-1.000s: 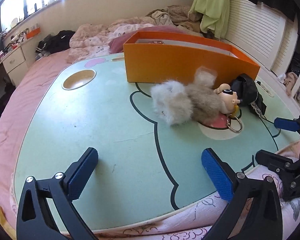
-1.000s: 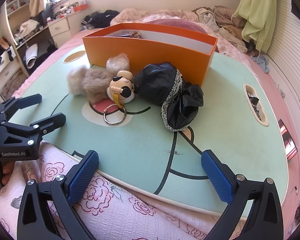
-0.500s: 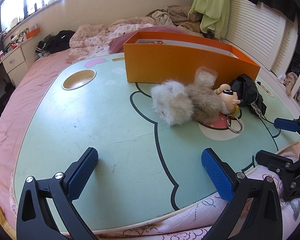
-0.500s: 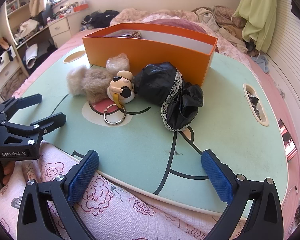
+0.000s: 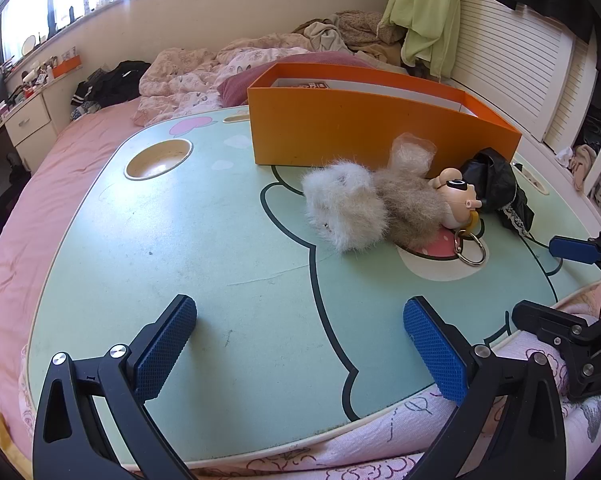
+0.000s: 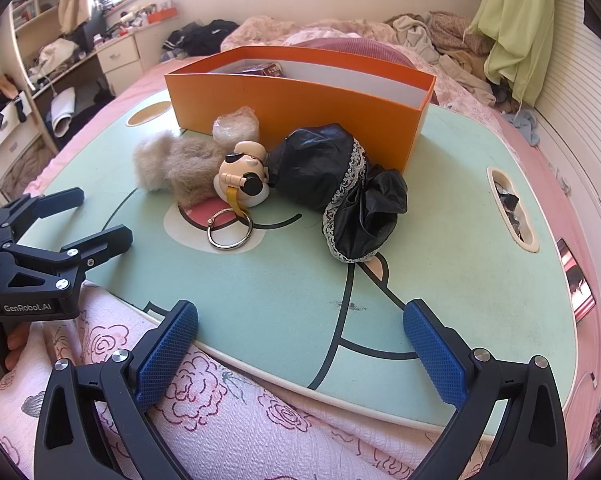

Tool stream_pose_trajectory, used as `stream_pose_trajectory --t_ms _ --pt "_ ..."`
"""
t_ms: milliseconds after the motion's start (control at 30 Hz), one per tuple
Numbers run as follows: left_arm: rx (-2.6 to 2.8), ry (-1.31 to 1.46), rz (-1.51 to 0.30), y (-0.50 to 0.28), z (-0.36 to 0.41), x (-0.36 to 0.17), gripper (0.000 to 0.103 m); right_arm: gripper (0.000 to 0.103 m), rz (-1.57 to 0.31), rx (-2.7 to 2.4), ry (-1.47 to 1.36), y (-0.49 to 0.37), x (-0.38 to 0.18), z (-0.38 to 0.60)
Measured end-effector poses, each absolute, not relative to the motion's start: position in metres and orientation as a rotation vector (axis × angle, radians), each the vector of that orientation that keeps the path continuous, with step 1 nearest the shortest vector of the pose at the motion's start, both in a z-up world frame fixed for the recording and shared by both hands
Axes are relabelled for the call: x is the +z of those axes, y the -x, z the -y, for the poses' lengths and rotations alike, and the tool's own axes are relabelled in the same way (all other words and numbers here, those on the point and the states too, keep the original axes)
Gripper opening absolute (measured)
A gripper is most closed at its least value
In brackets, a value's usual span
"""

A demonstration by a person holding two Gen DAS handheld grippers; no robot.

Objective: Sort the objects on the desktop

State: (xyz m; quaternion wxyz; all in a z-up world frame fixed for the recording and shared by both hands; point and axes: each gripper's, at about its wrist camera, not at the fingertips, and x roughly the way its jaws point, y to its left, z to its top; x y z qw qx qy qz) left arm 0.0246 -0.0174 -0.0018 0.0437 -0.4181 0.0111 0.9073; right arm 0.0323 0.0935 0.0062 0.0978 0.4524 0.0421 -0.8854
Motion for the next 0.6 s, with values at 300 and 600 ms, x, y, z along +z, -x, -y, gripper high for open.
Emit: stream_pose_trajectory --t_ms 300,600 --pt "2.774 1.276 -0.031 -0.028 0.017 0.002 0.103 0.083 -0.039 -2.613 -1.220 -0.036 0.065 -0.097" --pt "2.776 1.270 -0.031 -0.029 0.018 0.004 0.103 0.085 0.466 -2.286 -1.359 0.114 0.116 -0.089"
